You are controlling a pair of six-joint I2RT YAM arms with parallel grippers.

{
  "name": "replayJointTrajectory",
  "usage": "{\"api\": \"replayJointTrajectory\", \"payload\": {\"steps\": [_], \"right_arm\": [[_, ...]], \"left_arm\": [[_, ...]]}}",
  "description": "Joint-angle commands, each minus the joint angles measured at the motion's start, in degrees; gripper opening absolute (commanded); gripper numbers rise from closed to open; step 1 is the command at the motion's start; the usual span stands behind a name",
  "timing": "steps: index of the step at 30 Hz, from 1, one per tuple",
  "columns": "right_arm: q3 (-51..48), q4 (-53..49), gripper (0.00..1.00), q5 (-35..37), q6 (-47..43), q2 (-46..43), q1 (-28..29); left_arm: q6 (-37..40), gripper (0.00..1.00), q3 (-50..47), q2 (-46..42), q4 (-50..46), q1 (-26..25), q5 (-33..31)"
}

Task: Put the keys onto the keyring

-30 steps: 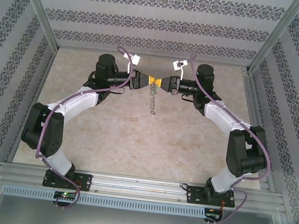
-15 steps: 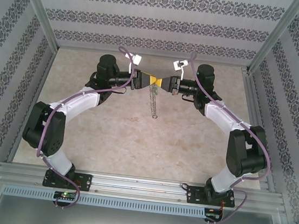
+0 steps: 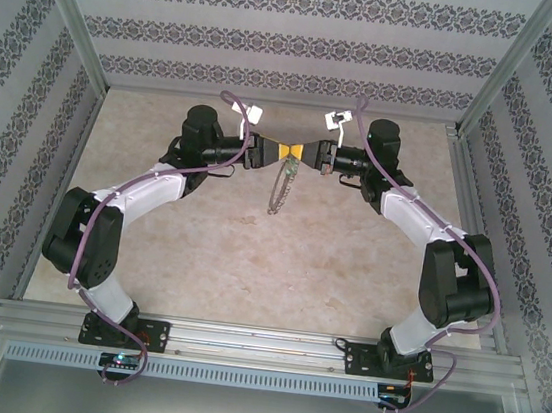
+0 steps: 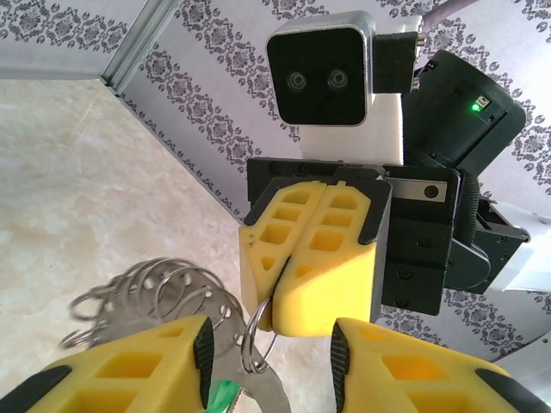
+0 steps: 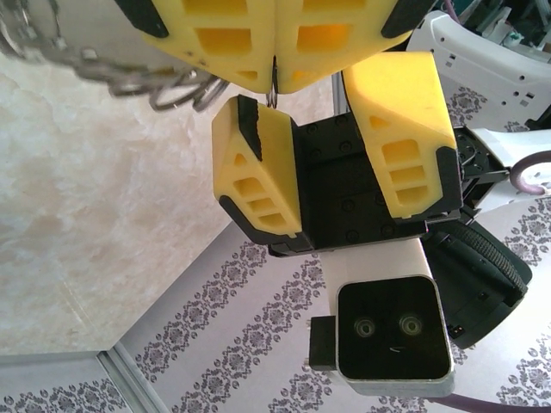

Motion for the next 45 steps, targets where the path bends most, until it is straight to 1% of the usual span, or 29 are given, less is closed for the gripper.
{"api": "replayJointTrajectory", "payload": {"steps": [1, 6, 16, 19, 24, 31, 41, 45], "right_arm": [[0.15, 3.61, 0.00, -0.44, -0.40, -1.63, -0.28], [0.15, 3.91, 0.00, -0.46, -0.26, -1.42, -0.14], [0.15, 3.81, 0.00, -0.59, -0.37, -1.20, -0.09], [0.00, 3.54, 0.00, -0.67, -0.60, -1.29, -0.14], [-0.38, 3.22, 0.00, -0.85, -0.86, -1.60, -0.61], [-0.37, 3.06, 0.00, -0.94, -0.82, -1.84, -0.83], [-0.97, 2.75, 0.00, -0.63, -1.18, -2.41, -1.09], [-1.23, 2.72, 0.00, -0.76, -1.40, -2.48, -1.20]], "left_arm": [[-1.69, 0.42, -0.37, 0.33, 3.63, -0.60, 1.33], [-2.38, 0.41, 0.25, 1.03, 4.45, -1.06, 2.28], [-3.46, 0.27, 0.59, 2.17, 7.07, -2.12, 2.82], [-3.60, 0.27, 0.42, 2.14, 7.44, -2.16, 2.68], [-3.00, 0.34, -0.24, 1.11, 7.74, -2.12, 1.13], [-2.87, 0.34, -0.50, 0.60, 8.36, -2.09, 0.58], [-2.73, 0.32, -1.56, -0.40, 9.76, -1.92, -0.33], [-2.93, 0.24, -1.95, -0.68, 10.54, -1.84, -0.75]]}}
